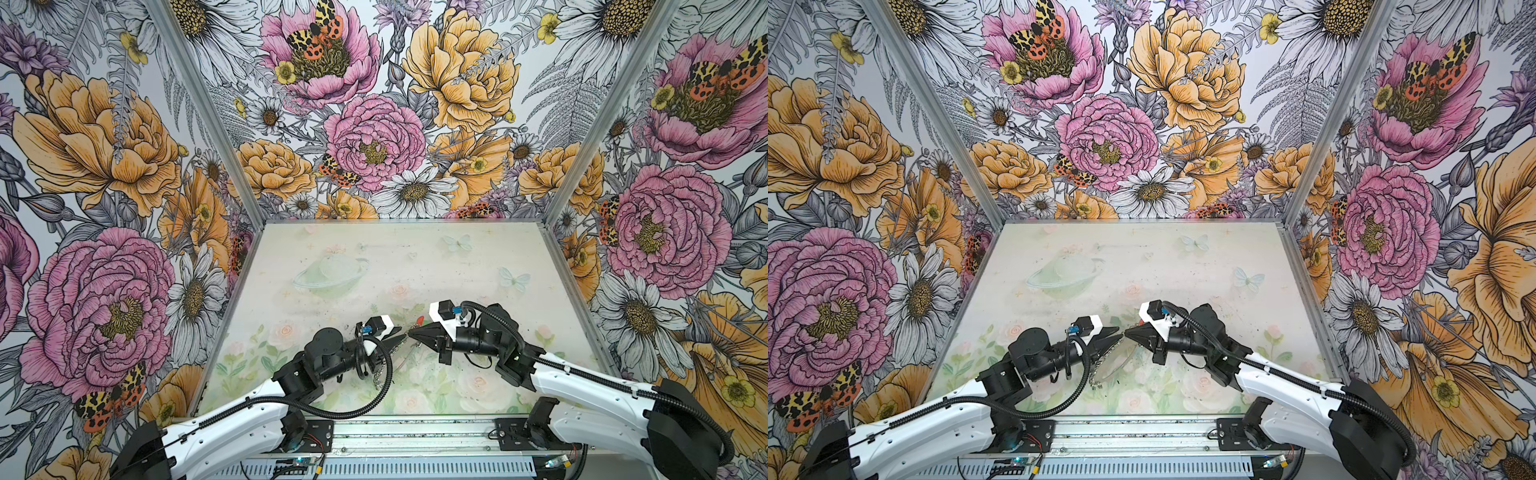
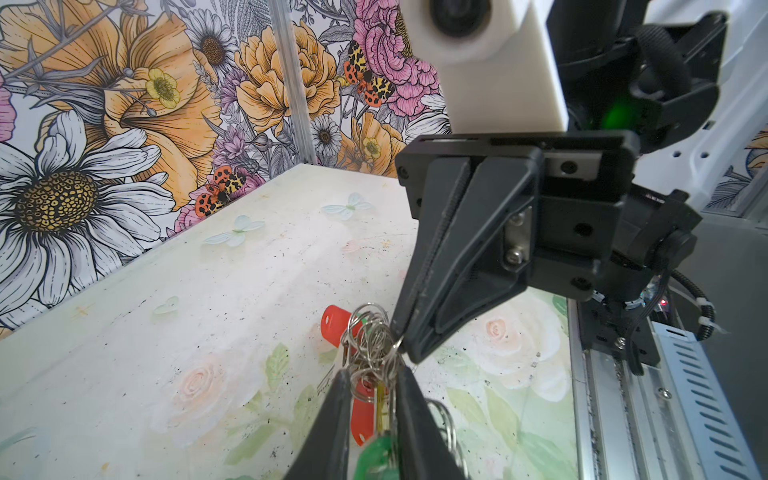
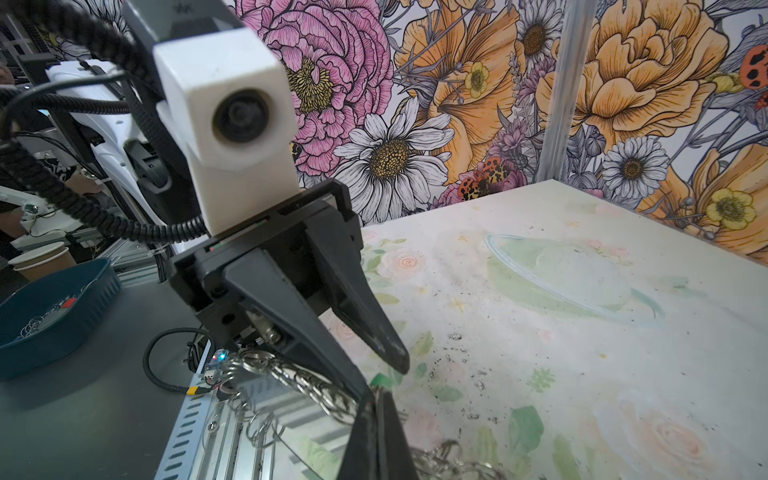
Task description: Put the keys on the keyring
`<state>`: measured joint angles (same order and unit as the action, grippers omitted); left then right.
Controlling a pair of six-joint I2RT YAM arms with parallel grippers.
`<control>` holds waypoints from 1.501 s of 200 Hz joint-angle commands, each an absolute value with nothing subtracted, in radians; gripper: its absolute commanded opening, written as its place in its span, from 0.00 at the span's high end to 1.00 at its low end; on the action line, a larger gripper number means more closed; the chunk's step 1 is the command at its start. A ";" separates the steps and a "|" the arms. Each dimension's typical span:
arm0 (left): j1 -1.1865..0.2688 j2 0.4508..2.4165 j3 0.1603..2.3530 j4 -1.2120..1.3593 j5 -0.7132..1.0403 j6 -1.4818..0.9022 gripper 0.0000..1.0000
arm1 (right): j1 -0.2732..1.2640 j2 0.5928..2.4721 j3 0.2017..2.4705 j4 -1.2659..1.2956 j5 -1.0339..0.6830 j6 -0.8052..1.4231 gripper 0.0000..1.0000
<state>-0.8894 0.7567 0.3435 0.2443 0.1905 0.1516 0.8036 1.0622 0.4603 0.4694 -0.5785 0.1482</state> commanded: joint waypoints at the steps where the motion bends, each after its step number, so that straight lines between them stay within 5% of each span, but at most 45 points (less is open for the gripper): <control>1: -0.876 0.755 0.328 0.280 0.242 0.139 0.79 | 0.801 1.054 0.456 0.572 -0.610 0.137 1.00; 135: -0.871 0.775 0.326 0.290 0.310 0.140 0.90 | 0.801 1.060 0.446 0.624 -0.650 0.147 1.00; 180: -0.870 0.781 0.322 0.297 0.324 0.135 0.82 | 0.802 1.077 0.448 0.647 -0.658 0.147 1.00; 300: -0.869 0.779 0.336 0.254 0.268 0.162 1.00 | 0.801 1.057 0.472 0.517 -0.677 0.080 1.00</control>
<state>-0.8726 0.7792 0.3325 0.2649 0.3012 0.1318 0.7998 1.0878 0.4412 0.5564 -0.6529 0.1211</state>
